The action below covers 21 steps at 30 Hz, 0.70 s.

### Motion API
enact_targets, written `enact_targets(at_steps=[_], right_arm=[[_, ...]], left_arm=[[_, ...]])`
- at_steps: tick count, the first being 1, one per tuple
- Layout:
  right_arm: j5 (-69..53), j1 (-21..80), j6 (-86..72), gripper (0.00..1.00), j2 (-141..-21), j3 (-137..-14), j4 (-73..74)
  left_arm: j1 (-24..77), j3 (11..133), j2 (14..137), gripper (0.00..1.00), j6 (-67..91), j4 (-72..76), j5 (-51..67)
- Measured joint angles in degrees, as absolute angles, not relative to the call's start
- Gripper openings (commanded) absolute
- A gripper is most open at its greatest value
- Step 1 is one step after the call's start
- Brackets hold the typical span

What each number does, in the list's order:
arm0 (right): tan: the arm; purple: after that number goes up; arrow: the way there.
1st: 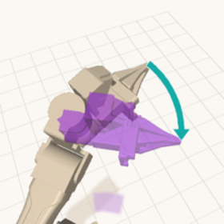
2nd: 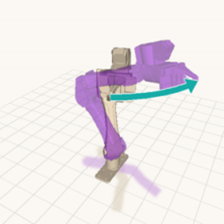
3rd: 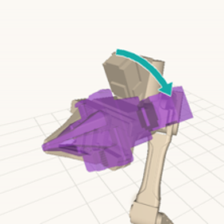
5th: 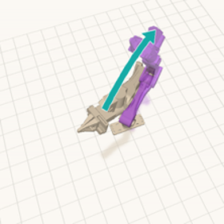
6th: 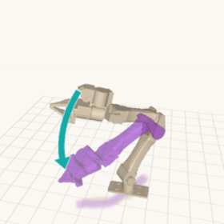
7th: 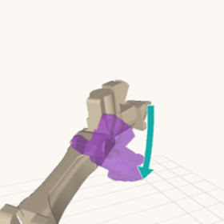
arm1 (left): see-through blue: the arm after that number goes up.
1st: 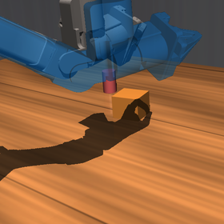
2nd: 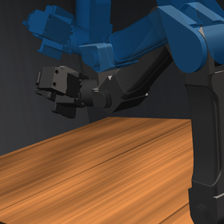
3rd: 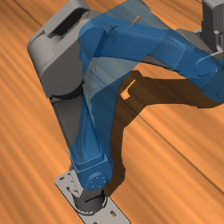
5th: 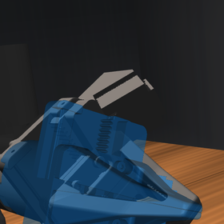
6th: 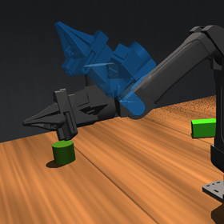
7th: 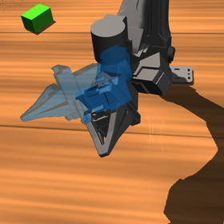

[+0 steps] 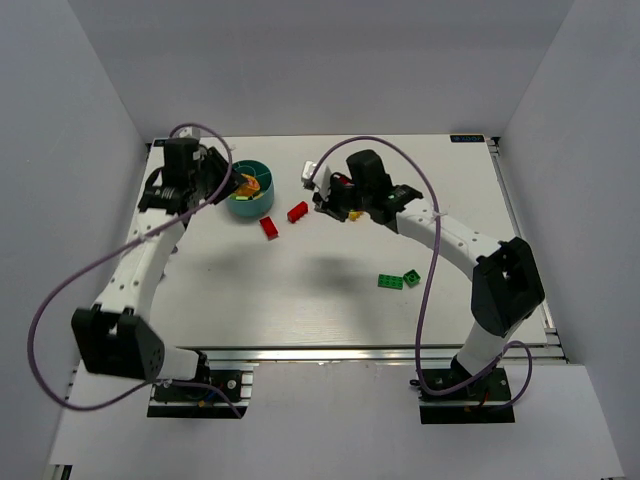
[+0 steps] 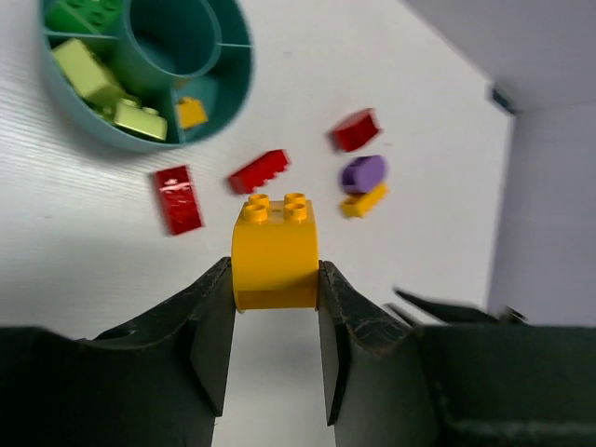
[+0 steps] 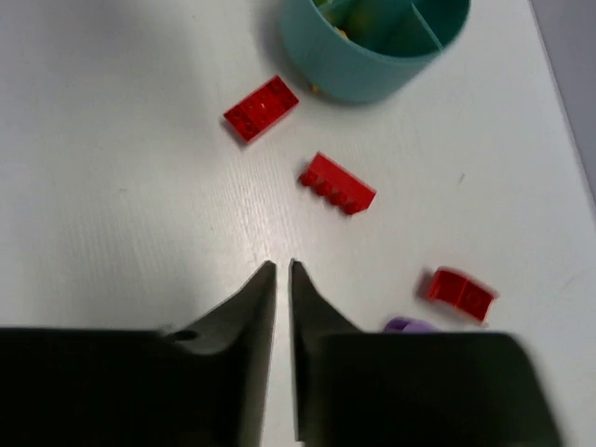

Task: Sort the legos into containers by color

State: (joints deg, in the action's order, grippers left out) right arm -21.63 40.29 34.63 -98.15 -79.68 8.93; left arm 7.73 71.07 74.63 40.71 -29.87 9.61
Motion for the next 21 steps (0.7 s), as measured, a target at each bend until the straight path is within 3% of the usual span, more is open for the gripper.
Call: enact_targets(at_steps=[1, 9, 21], right_arm=[[-22.0, 39.0, 34.5, 0.00, -98.1, -79.7, 9.8], [-24.0, 37.2, 33.1, 0.00, -100.0, -84.9, 15.9], [-27.0, 36.0, 32.6, 0.04, -108.7, -97.9, 24.3]], left_arm=[[7.7, 74.5, 77.9, 0.00, 39.5, -31.6, 8.4], [7.7, 97.3, 100.3, 0.00, 30.9, -45.9, 2.6], [9.3, 99.6, 102.8, 0.00, 27.3, -50.1, 1.5]])
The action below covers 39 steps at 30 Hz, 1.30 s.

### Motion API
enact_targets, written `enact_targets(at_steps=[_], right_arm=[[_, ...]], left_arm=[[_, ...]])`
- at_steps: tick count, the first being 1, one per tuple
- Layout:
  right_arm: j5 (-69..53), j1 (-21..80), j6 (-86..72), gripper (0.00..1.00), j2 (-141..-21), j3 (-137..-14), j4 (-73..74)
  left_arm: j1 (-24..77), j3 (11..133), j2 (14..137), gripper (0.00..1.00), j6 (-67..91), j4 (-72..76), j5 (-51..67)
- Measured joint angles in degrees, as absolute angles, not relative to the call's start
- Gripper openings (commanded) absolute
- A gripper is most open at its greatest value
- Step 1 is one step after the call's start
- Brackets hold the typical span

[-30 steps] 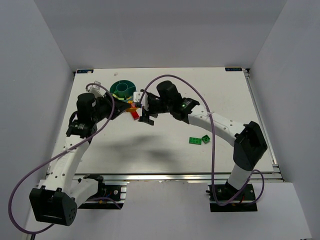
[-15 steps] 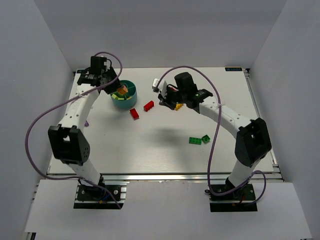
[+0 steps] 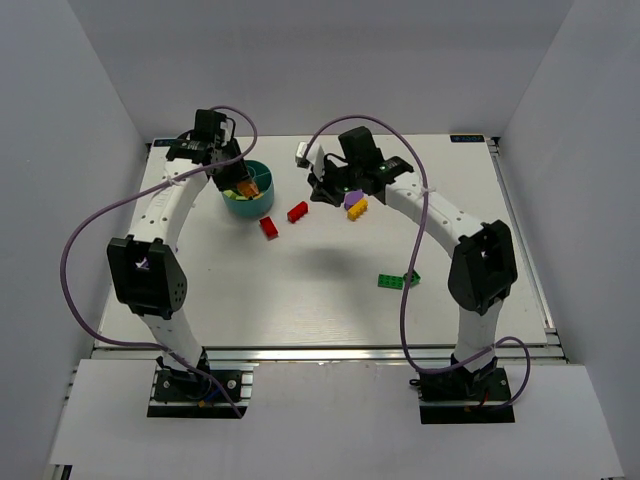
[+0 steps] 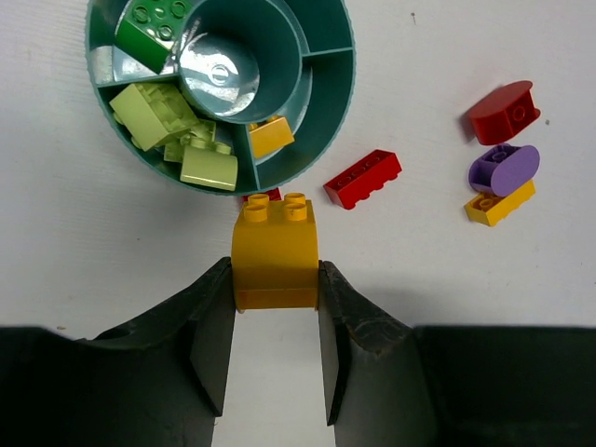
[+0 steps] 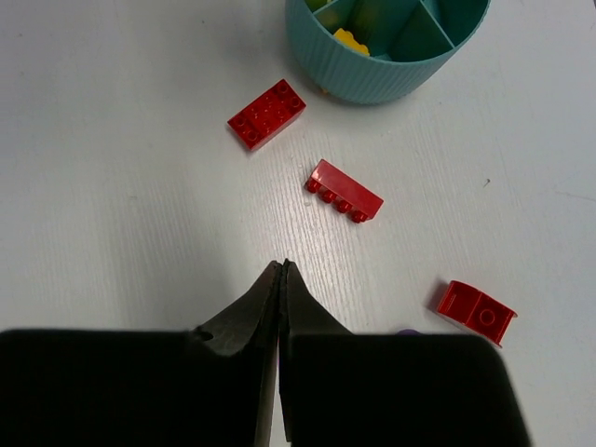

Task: Sort the legos into containers by color

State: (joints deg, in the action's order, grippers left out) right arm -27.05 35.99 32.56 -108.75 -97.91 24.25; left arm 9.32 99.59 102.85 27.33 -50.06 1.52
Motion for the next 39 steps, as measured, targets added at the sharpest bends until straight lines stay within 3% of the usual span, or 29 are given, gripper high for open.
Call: enact_targets(at_steps=[27, 39], right_arm=[[-33.2, 32.6, 34.5, 0.11, -110.2, -101.6, 31.4], [-34.1, 31.0, 32.5, 0.13, -109.5, -99.3, 30.6]], left_arm=[[11.9, 100.3, 103.0, 0.00, 22.3, -50.6, -2.6], [12.5, 103.2, 107.0, 0.00, 9.7, -44.8, -3.8]])
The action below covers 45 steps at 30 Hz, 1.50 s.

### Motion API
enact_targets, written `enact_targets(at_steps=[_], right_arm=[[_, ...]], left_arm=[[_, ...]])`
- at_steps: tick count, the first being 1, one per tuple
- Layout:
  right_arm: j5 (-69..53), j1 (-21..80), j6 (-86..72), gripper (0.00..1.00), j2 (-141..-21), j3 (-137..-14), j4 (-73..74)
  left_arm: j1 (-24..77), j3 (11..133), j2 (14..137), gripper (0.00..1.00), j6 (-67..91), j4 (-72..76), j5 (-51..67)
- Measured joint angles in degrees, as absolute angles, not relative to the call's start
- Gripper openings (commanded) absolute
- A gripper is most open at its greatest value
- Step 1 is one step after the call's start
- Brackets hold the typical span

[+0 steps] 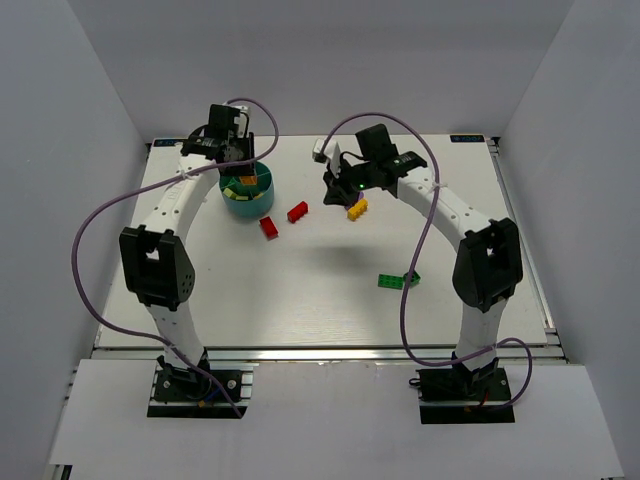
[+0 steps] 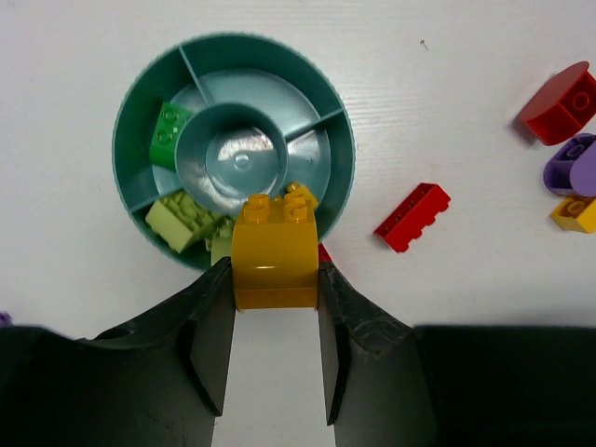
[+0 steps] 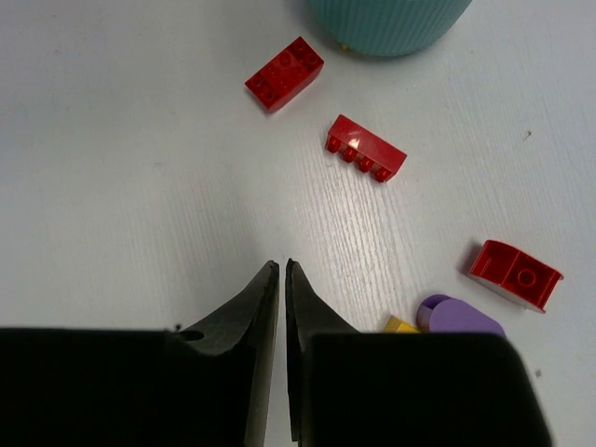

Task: Sort the legos into containers by color

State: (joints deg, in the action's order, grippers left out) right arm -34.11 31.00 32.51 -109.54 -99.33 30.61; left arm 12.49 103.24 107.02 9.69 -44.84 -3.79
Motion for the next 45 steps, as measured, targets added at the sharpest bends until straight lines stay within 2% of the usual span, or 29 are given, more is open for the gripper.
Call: enact_targets(at_steps=[16, 43, 45], right_arm=[[-36.1, 27.3, 31.7, 0.14, -106.8, -93.8, 29.0], [-36.2, 26.2, 30.8, 0.16, -106.7, -92.9, 28.1], [-36.2, 26.2, 30.8, 0.16, -106.7, -92.9, 28.1]], left_arm=[[13.6, 105.7, 112.0, 0.00, -3.9, -35.5, 5.2], [14.1, 101.3, 114.3, 0.00, -9.5, -35.6, 2.3], [14.1, 101.2, 114.5, 0.11, -9.7, -35.6, 1.9]])
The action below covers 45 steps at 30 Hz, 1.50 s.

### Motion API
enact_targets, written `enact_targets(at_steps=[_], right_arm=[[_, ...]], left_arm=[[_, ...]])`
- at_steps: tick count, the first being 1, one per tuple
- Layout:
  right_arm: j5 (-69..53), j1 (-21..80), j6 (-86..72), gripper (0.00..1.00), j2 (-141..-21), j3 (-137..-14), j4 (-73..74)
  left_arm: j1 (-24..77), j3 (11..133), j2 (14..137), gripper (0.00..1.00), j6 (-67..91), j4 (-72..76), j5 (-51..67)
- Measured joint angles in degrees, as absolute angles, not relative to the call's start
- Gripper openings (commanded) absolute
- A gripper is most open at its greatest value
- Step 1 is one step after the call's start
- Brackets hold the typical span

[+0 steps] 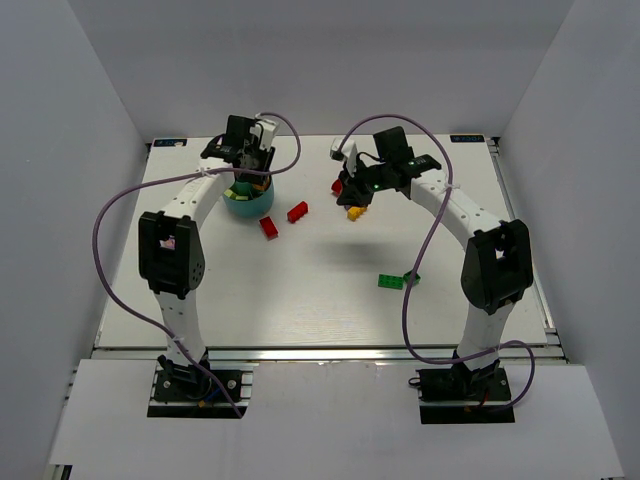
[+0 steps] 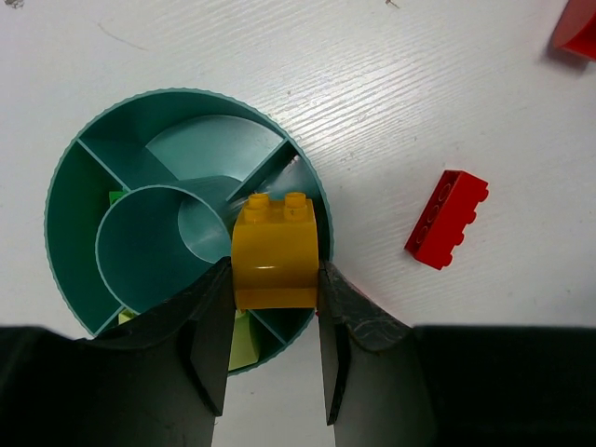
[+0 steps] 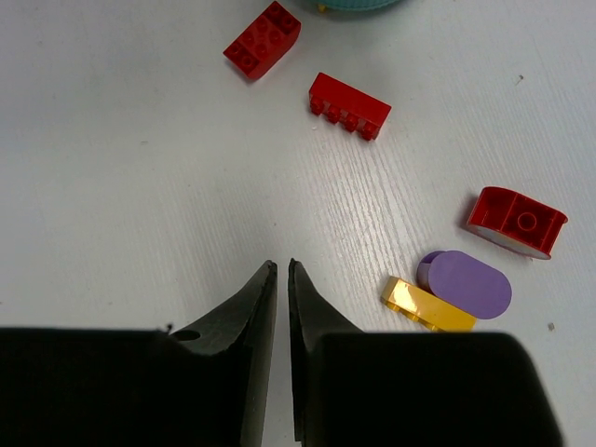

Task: Sort the legos into containers by color

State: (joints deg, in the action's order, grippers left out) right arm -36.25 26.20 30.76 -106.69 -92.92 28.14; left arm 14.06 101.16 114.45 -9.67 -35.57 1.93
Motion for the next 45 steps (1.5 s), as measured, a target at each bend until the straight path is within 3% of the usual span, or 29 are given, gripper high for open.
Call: enact_targets(at_steps=[1, 2, 3, 4, 5, 16, 21, 28, 32, 45], right_arm=[[-36.2, 26.2, 30.8, 0.16, -106.7, -92.9, 28.1], [-36.2, 26.2, 30.8, 0.21, -106.7, -92.9, 28.1], [-36.2, 26.2, 30.6, 0.26, -106.7, -92.9, 28.1], [-36.2, 26.2, 30.5, 0.32, -106.7, -92.9, 28.2], [-36.2, 26.2, 30.5, 0.44, -106.7, -92.9, 28.2], [-29.4, 26.0, 25.3, 0.82, -106.9, -93.8, 28.1], [-19.2, 25.5, 15.0, 0.78, -111.8, -100.5, 27.4], [-9.5, 23.7, 2.0, 0.63, -121.2, -106.0, 28.2], [-6.5, 23.2, -5.2, 0.63, -122.5, -104.9, 30.1], [-6.5, 23.6, -18.7, 0.69, -122.8, -102.1, 30.0]], left_arm=[[14.1, 101.2, 114.5, 0.24, -9.6, -35.5, 1.6], [14.1, 101.2, 114.6, 0.44, -9.6, -35.5, 1.2], [14.1, 101.2, 114.7, 0.71, -9.5, -35.5, 0.8], [14.2, 101.2, 114.8, 0.87, -9.4, -35.5, 0.4], [14.2, 101.2, 114.9, 0.98, -9.0, -35.5, -0.1], [14.1, 103.4, 111.7, 0.98, 2.3, -35.6, 1.9], [14.1, 93.1, 99.5, 0.98, 10.0, -31.8, 2.3], [13.4, 71.3, 73.6, 0.98, 23.2, -27.5, -6.5], [12.5, 63.2, 62.3, 0.98, 29.6, -25.3, -9.5], [12.4, 53.6, 54.7, 0.98, 42.3, -27.1, -10.0]])
